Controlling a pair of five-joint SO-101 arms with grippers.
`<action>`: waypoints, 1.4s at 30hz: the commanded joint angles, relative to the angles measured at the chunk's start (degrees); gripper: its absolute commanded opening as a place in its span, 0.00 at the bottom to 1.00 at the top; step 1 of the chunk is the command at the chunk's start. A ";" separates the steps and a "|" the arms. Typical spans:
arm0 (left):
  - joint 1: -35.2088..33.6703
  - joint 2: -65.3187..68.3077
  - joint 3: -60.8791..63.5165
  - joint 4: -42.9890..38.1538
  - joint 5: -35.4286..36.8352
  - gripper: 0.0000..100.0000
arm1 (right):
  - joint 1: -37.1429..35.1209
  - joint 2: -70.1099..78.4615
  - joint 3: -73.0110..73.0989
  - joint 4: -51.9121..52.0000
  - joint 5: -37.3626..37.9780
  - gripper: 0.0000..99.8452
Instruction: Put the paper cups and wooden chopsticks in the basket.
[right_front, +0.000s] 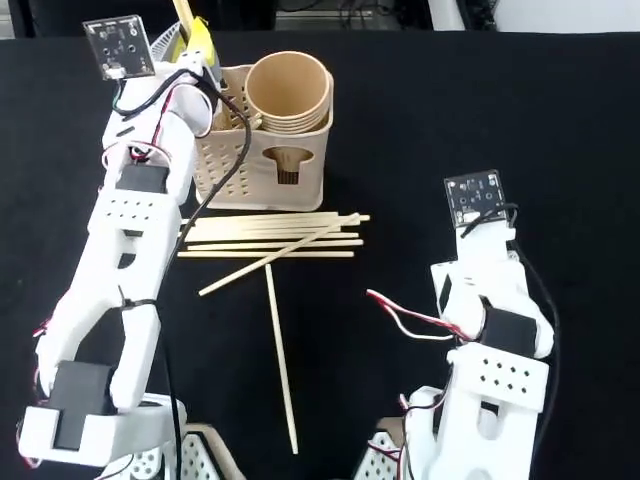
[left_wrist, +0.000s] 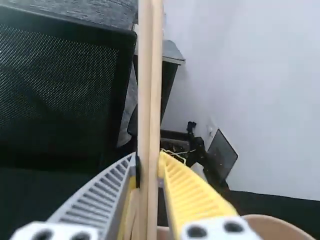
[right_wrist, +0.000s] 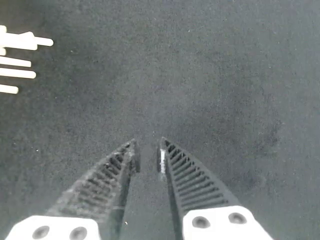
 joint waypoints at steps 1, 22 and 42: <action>0.22 -0.88 1.63 3.25 -1.67 0.11 | 0.53 -0.22 -0.75 -1.14 0.44 0.08; -6.90 -46.86 0.66 73.14 -14.15 0.20 | -15.38 -0.22 -14.99 20.13 1.23 0.08; -26.77 -73.58 25.45 80.26 -13.80 0.20 | -66.64 15.52 -2.95 1.23 -20.31 0.18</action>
